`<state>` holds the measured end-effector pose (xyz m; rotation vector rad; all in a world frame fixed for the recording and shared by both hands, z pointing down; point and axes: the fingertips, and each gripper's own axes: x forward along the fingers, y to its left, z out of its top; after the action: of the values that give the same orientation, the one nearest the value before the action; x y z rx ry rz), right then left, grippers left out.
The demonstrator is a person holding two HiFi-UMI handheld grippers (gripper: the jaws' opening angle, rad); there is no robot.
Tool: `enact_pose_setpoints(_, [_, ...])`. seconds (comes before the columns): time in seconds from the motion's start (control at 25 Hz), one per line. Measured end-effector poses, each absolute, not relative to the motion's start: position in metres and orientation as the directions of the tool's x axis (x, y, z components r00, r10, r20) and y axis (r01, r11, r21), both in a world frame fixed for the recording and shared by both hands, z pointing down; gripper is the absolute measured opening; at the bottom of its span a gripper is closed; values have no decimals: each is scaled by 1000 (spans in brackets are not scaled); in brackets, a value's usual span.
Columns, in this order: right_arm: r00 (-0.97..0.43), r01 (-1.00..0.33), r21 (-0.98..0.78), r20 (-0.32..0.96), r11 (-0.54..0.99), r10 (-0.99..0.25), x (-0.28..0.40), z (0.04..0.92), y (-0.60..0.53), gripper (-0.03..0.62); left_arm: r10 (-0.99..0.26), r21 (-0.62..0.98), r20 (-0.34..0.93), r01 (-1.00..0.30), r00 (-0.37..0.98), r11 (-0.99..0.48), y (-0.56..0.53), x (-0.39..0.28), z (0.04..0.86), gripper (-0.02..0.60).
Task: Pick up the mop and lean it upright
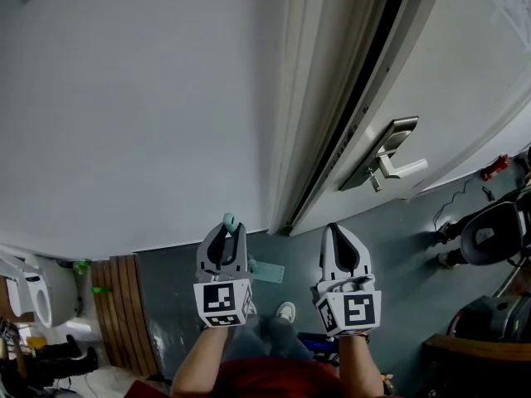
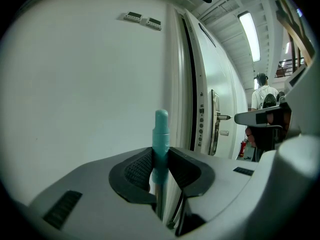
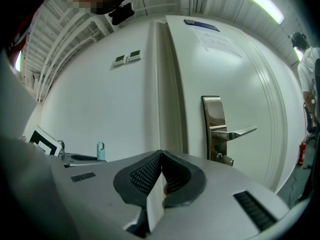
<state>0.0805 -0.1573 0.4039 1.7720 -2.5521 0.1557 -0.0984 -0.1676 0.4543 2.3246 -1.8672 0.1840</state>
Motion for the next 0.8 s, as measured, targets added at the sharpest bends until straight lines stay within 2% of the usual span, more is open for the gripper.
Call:
enact_pose_setpoints(0.32, [-350, -936, -66, 72, 346, -934, 83, 400, -155, 17, -964, 40, 155, -976, 218, -215, -151, -97, 434, 107])
enact_pose_setpoints(0.8, [-370, -928, -60, 31, 368, -928, 82, 377, -150, 17, -978, 52, 63, -980, 197, -194, -134, -110, 351, 107])
